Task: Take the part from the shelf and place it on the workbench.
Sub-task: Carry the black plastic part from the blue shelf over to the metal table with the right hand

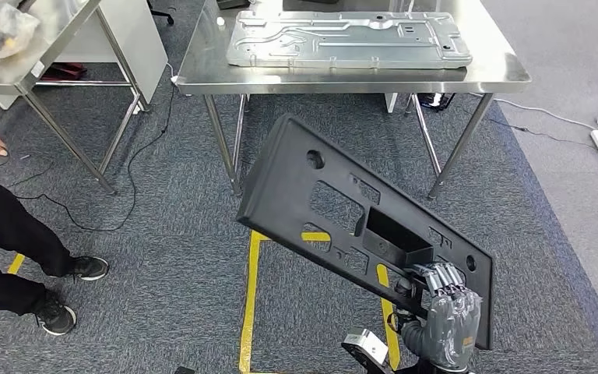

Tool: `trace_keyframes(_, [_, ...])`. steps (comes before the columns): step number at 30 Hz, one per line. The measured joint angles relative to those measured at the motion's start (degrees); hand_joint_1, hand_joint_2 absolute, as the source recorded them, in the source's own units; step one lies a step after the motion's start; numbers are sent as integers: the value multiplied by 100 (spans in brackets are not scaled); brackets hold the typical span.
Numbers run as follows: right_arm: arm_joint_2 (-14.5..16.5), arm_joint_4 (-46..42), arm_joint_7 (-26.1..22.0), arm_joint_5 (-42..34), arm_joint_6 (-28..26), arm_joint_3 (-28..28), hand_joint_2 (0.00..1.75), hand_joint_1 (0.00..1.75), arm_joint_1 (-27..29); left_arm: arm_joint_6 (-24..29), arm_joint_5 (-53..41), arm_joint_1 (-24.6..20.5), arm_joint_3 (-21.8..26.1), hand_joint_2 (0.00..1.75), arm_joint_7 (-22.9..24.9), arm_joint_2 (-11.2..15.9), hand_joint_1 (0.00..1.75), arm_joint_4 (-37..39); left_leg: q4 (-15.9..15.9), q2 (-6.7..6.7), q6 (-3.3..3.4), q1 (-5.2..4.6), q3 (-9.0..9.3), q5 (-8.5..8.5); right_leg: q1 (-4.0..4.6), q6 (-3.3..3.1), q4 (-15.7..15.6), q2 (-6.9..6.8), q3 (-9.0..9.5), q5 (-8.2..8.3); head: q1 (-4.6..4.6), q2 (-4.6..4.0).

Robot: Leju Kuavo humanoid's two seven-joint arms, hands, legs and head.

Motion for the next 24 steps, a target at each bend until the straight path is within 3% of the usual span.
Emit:
trace_keyframes(1, [18, -12, -12, -3, -1, -3, 175, 175, -2, -1, -1, -1, -1, 175, -1, 1, 0, -1, 208, -4, -13, 4, -90, -132, -3, -47, -23, 0, 21, 5, -3, 0])
trace_keyframes(3, [40, -24, -36, -4, 0, -5, 175, 175, -4, -1, -7, 2, 0, 175, -1, 2, 0, -1, 934, -14, -14, 1, -438, -486, 32, -109, -33, -3, 33, -9, -10, 0])
trace_keyframes(5, [47, -26, -46, -5, 1, -5, 175, 175, -2, -1, -14, 15, -1, 175, -1, 2, 0, 0, 1490, -16, 1, -6, -732, -629, 76, -139, -30, 9, 45, -25, -10, 0])
trace_keyframes(6, [49, -26, -50, -7, 1, -5, 175, 175, -3, -1, -16, 21, -1, 175, 0, 2, 0, 0, 1484, -17, 20, -11, -746, -541, 94, -147, -28, 20, 57, -32, -9, 0])
trace_keyframes(7, [53, -26, -54, -8, 1, -5, 175, 175, -4, -2, -16, 25, -1, 175, 0, 2, 0, -1, 1245, -19, 50, -21, -647, -354, 111, -152, -28, 33, 76, -40, -10, 0])
trace_keyframes(8, [59, -26, -59, -10, 1, -5, 175, 175, -6, -2, -16, 25, -1, 175, 0, 3, 0, -1, 859, -25, 95, -37, -475, -131, 123, -152, -27, 44, 98, -51, -9, 0])
trace_keyframes(10, [72, -27, -73, -11, -1, -5, 175, 175, -16, -1, -20, 17, -1, 175, 1, 17, 0, -1, 170, -35, 183, -81, -162, 130, 152, -125, -15, 60, 116, -75, -8, 0])
trace_keyframes(12, [77, -28, -82, -11, 0, -5, 175, 175, -25, 1, -28, 6, -1, 175, 2, 30, 0, -1, -40, -40, 227, -118, -72, 139, 152, -71, -11, 64, 107, -83, -5, 0])
trace_keyframes(15, [76, -45, -83, -7, 0, -7, 175, 175, -36, 1, -33, 6, 0, 175, 2, 31, 0, -1, -139, -28, 295, -91, -28, 191, 134, 23, 53, 54, 88, -143, 0, 0])
trace_keyframes(17, [75, -58, -82, -2, 0, -9, 175, 175, -59, 1, -34, -1, 1, 175, 2, 31, 0, -1, -203, -12, 347, -61, 7, 223, 112, 86, 501, 39, -122, -403, 11, 0])
trace_keyframes(19, [75, -58, -82, 2, -1, -11, 175, 175, -75, -1, -36, -11, 1, 175, 2, 31, 0, -1, -209, -9, 367, -59, 9, 219, 73, 140, 1220, 31, -492, -707, 16, 0])
trace_keyframes(20, [74, -57, -82, 4, -1, -13, 175, 175, -75, -1, -36, -11, 1, 175, 3, 31, 0, -1, -205, -9, 365, -57, 12, 211, 50, 163, 1457, 26, -625, -751, 16, 0])
trace_keyframes(21, [74, -56, -83, 5, -1, -15, 175, 175, -74, -2, -37, -10, 1, 175, 3, 31, 0, -1, -198, -9, 355, -53, 18, 200, 27, 184, 1484, 21, -660, -677, 15, 0])
trace_keyframes(22, [73, -56, -83, 7, -1, -17, 175, 175, -78, -2, -39, -7, 1, 175, 4, 30, 0, -1, -187, -11, 337, -45, 29, 185, 5, 199, 1301, 13, -591, -506, 16, 0])
trace_keyframes(24, [73, -56, -85, 8, -1, -19, 175, 175, -102, -3, -44, -5, 1, 175, 4, 27, 0, -1, -152, -16, 280, -37, 49, 138, -20, 211, 562, -15, -253, -115, 18, 0])
